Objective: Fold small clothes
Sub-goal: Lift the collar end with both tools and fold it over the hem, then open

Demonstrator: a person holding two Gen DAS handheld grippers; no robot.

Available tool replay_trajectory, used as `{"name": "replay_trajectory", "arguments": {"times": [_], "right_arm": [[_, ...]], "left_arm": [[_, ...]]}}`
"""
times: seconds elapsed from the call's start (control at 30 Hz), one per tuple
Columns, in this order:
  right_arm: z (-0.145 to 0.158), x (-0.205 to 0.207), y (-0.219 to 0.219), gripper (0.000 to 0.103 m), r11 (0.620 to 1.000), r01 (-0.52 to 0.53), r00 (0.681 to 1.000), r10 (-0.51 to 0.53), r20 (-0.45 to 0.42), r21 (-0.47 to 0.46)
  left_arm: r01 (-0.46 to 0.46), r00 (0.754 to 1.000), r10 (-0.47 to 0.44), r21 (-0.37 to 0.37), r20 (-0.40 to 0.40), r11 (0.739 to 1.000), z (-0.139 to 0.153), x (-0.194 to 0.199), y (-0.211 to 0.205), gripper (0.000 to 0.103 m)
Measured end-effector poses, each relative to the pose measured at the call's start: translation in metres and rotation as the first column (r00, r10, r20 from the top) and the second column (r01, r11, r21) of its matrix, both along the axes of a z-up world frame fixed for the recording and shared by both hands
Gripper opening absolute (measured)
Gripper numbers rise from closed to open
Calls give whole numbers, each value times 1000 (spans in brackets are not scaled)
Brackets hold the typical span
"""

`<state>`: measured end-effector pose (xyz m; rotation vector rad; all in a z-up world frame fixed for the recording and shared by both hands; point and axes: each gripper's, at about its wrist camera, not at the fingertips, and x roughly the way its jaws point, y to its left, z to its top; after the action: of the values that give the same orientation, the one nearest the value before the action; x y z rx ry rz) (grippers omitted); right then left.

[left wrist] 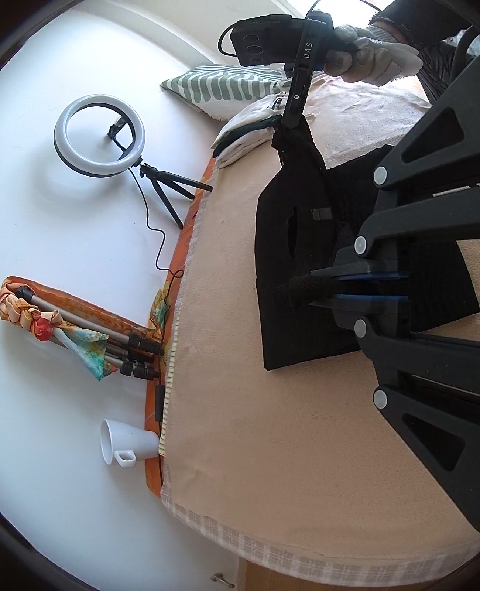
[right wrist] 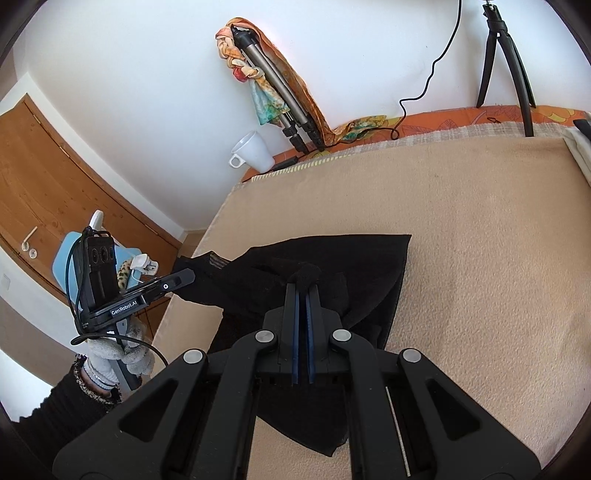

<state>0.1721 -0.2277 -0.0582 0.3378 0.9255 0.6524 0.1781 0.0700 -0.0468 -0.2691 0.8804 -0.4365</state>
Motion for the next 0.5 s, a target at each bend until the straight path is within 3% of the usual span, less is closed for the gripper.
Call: {"name": "replay_trajectory", "arguments": {"times": [0.33,0.5], "right_arm": [[-27,-52,-1,5,993,-50,997,56,58,-104],[-32,-72,-3,5,981,-68,990,89,111,-180]], "left_arm": [[36,999,-36,84,-1,996,-23,-47,1,3],[67,998,-66,150,-8,986,-35,-67,-2,9]]}}
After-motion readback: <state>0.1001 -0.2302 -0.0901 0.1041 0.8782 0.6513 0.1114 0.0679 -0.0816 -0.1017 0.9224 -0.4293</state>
